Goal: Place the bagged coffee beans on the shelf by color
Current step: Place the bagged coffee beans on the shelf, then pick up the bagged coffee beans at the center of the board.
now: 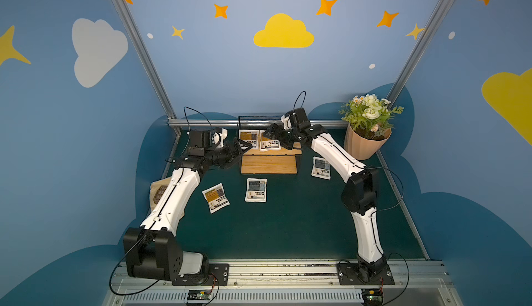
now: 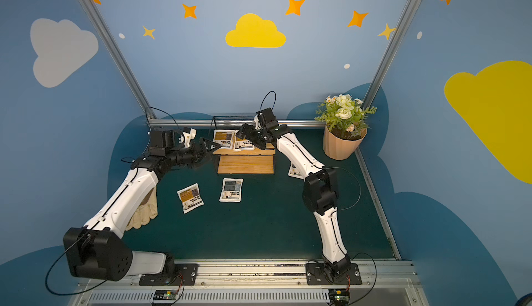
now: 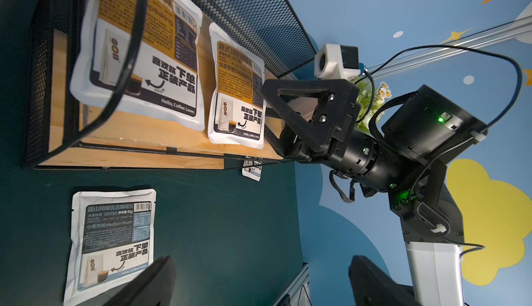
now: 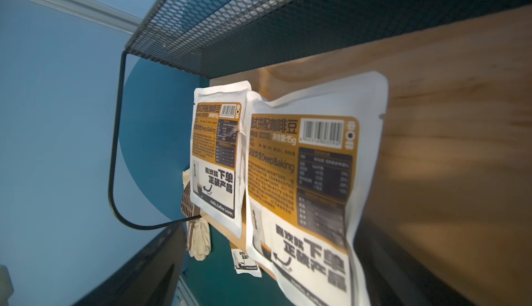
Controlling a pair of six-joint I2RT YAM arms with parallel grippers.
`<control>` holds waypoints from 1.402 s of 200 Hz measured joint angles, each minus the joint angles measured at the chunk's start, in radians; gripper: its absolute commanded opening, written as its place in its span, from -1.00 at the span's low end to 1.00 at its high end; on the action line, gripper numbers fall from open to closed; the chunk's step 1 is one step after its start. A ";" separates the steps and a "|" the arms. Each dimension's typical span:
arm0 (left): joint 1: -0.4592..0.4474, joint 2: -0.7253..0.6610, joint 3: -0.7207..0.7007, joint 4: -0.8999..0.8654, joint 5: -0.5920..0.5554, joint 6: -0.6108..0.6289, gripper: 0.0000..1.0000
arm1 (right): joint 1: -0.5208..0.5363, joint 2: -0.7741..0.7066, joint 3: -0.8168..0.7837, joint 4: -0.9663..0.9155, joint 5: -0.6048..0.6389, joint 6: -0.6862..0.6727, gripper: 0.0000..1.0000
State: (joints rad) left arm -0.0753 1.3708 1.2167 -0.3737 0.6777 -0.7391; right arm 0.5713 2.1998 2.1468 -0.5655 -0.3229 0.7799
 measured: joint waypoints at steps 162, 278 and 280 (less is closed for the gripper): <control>0.286 -0.273 -0.328 -0.187 -0.194 0.022 1.00 | 0.159 -0.489 -0.592 0.052 0.041 0.025 0.96; 0.335 -0.017 -0.377 -0.155 -0.337 0.043 1.00 | 0.576 -0.340 -0.914 0.644 0.214 0.452 0.97; 0.336 -0.009 -0.377 -0.153 -0.337 0.043 1.00 | 0.579 -0.334 -0.914 0.652 0.218 0.459 0.97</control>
State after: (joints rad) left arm 0.2607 1.3617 0.8402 -0.5262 0.3405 -0.6956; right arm 1.1500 1.8660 1.2331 0.0864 -0.1047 1.2392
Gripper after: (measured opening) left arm 0.999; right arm 0.983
